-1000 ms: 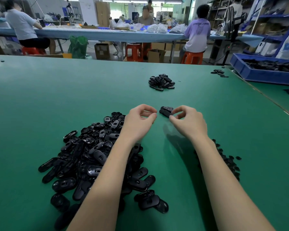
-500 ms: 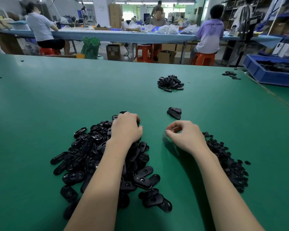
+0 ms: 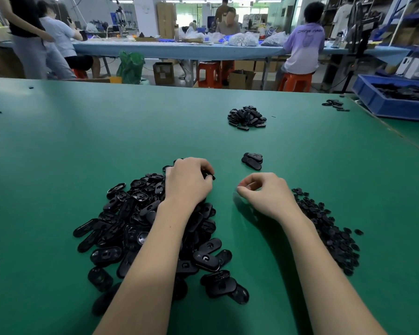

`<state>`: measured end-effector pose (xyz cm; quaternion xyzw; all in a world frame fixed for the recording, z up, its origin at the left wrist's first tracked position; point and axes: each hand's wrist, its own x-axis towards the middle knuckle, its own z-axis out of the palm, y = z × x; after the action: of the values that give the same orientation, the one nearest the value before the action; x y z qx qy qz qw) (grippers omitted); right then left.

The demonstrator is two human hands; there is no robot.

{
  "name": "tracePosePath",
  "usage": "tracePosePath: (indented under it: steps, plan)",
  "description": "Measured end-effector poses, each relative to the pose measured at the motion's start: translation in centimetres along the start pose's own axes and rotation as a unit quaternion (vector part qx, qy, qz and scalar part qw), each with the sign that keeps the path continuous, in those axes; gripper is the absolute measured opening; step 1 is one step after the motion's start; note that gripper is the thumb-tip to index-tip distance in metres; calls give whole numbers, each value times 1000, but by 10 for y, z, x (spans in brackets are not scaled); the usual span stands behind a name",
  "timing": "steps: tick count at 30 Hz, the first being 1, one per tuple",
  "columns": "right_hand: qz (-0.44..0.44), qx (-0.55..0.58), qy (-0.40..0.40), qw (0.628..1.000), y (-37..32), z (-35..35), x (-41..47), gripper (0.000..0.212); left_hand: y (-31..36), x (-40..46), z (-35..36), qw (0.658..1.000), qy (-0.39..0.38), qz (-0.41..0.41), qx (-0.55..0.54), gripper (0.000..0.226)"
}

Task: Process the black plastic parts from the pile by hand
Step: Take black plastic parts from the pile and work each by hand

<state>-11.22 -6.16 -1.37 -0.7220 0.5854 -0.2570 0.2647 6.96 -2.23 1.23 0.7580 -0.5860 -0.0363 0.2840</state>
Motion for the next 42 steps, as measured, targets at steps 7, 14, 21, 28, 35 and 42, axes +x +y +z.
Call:
tracePosePath:
  steps: [7,14,21,28,35,42]
  plan:
    - [-4,42,-8,999,-3,1,-1,5,2,0,0,1000,19,-18,1,23]
    - [-2,62,-18,998,-5,0,-3,3,1,0,3,999,7,-50,6,34]
    - [-1,82,-15,997,-9,-3,-5,2,5,5,9,996,22,10,-81,24]
    - [48,306,-18,951,-10,-23,-10,6,27,-1,27,971,-17,124,-203,22]
    - [50,267,-13,962,8,-49,-8,9,35,-8,32,963,-43,147,-221,24]
    - [158,-18,133,978,41,-78,-7,13,37,-13,36,972,-62,148,-171,27]
